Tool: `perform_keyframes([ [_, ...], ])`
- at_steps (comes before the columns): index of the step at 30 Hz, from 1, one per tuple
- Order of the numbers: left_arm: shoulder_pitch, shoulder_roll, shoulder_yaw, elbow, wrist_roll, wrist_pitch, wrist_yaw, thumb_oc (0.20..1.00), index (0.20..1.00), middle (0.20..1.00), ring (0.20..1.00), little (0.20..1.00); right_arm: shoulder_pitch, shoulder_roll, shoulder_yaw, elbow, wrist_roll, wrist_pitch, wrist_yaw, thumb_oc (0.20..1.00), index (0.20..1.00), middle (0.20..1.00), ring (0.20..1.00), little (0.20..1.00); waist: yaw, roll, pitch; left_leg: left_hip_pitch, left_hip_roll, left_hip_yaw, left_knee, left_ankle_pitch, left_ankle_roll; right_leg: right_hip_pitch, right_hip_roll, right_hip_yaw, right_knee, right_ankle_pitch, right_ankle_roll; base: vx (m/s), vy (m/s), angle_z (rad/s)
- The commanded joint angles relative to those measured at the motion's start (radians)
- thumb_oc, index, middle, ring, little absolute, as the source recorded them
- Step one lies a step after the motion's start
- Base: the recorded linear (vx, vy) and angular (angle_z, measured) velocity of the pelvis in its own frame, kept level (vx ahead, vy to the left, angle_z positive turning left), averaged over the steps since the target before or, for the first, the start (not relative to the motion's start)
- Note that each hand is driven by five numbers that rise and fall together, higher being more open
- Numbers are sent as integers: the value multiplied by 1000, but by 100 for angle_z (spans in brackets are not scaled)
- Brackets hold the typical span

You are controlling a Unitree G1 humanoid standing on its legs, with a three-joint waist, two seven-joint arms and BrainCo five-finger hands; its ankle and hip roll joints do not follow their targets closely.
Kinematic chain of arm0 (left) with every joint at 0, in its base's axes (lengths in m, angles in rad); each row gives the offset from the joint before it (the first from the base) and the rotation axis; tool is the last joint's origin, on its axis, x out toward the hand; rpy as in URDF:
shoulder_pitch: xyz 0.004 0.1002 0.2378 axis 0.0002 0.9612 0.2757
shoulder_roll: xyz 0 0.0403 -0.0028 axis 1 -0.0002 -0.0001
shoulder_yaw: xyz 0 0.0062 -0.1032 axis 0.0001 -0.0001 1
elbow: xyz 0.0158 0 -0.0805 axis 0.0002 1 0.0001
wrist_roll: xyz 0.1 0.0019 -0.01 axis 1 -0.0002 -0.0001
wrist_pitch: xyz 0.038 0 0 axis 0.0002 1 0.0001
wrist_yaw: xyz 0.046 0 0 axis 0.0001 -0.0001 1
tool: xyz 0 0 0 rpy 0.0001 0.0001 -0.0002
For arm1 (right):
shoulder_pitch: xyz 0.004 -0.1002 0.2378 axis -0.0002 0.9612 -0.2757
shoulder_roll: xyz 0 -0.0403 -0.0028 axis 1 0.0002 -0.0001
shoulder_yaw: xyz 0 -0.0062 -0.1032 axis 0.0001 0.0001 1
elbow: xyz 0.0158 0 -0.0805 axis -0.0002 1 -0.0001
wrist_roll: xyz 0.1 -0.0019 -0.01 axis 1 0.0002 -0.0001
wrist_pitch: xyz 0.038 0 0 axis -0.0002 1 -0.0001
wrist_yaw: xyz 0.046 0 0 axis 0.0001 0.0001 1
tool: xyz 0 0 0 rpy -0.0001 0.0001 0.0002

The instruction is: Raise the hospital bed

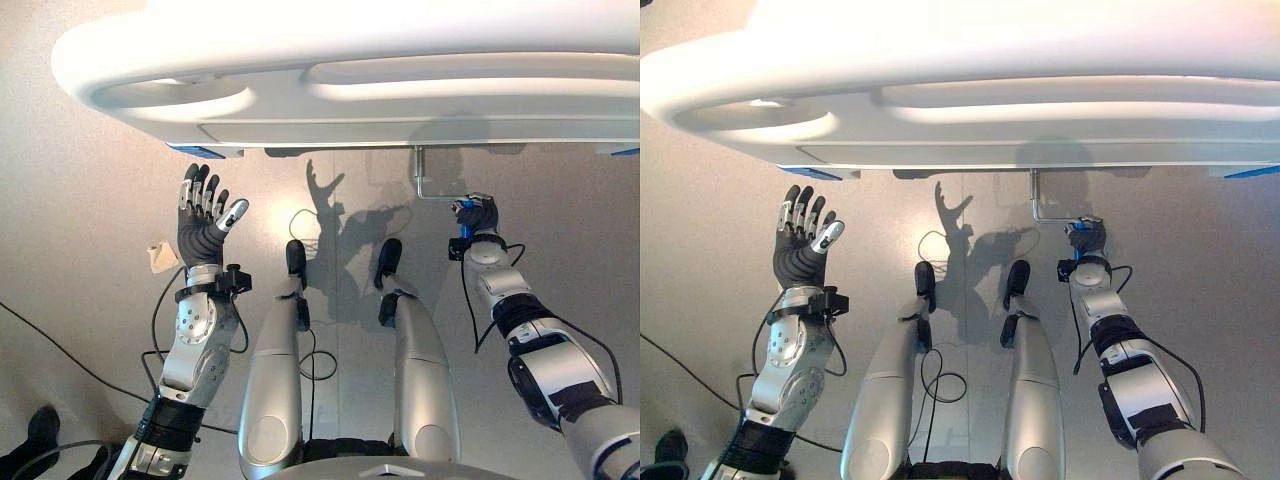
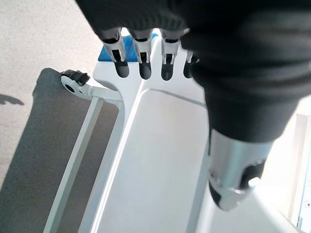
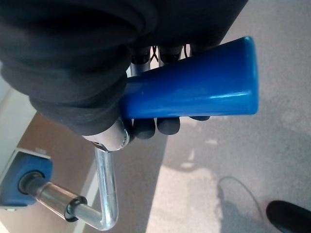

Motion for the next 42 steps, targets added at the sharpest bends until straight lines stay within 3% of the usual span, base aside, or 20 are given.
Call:
perform_keyframes([
  [1, 48, -4, 14, -102, -18, -36, -4, 1000, 1000, 1000, 1000, 1000, -73, -106, -4, 12, 46, -40, -24, 200, 200, 200, 200, 200, -5, 43, -24, -36, -17, -35, -84, 83, 7, -34, -27, -1, 32, 57, 86, 13, -32, 2],
  [8, 47, -8, 11, -154, -83, -53, -29, 1000, 1000, 1000, 1000, 1000, -59, -71, 4, 90, 62, -38, -15, 200, 200, 200, 200, 200, 6, 53, -24, -121, -28, -40, -32, 76, 9, -101, -28, 5, 71, 45, 79, 0, -17, 1],
  [18, 43, 6, -23, -229, -119, -68, -45, 1000, 1000, 1000, 1000, 1000, -150, -116, 16, 270, 66, -18, -5, 200, 200, 200, 200, 200, 27, 92, -24, -257, -27, -47, 79, 55, 1, -224, -25, 10, 194, 10, 68, -4, -8, 6],
  [19, 50, 13, -30, -238, -120, -70, -46, 1000, 1000, 1000, 1000, 1000, -147, -123, 22, 292, 64, -12, -1, 200, 200, 200, 200, 200, 28, 96, -24, -268, -31, -57, 123, 20, -8, -233, -25, 19, 244, -29, 74, 0, -38, 4],
  [20, 43, 13, -27, -241, -120, -70, -46, 1000, 1000, 1000, 1000, 1000, -154, -125, 21, 291, 64, -12, -1, 200, 200, 200, 200, 200, 29, 98, -24, -292, -29, -52, 117, 50, -1, -254, -25, 12, 234, -1, 65, 71, -46, 2],
  [21, 53, 14, -34, -252, -119, -72, -48, 1000, 1000, 1000, 1000, 1000, -156, -134, 24, 315, 60, -6, 4, 200, 200, 200, 200, 200, 33, 103, -24, -291, -31, -57, 146, 18, -11, -255, -26, 17, 269, -31, 75, -59, -4, -2],
  [22, 47, 14, -31, -254, -119, -72, -48, 1000, 1000, 1000, 1000, 1000, -164, -136, 23, 315, 60, -7, 5, 200, 200, 200, 200, 200, 35, 105, -24, -314, -28, -52, 139, 48, -4, -275, -26, 10, 258, -3, 66, 82, -24, 2],
  [23, 57, 15, -40, -261, -119, -72, -50, 1000, 1000, 1000, 1000, 1000, -167, -140, 29, 331, 55, -4, 7, 200, 200, 200, 200, 200, 36, 108, -24, -305, -32, -59, 160, 13, -12, -268, -29, 15, 286, -37, 76, 16, -21, 6],
  [42, 51, 27, -104, -318, -111, -72, -64, 1000, 1000, 1000, 1000, 1000, -284, -164, 98, 484, -52, 55, 62, 200, 200, 200, 200, 200, 86, 186, -24, -449, -29, -68, 262, 12, -28, -418, -39, 4, 439, -82, 70, 9, -10, 4],
])
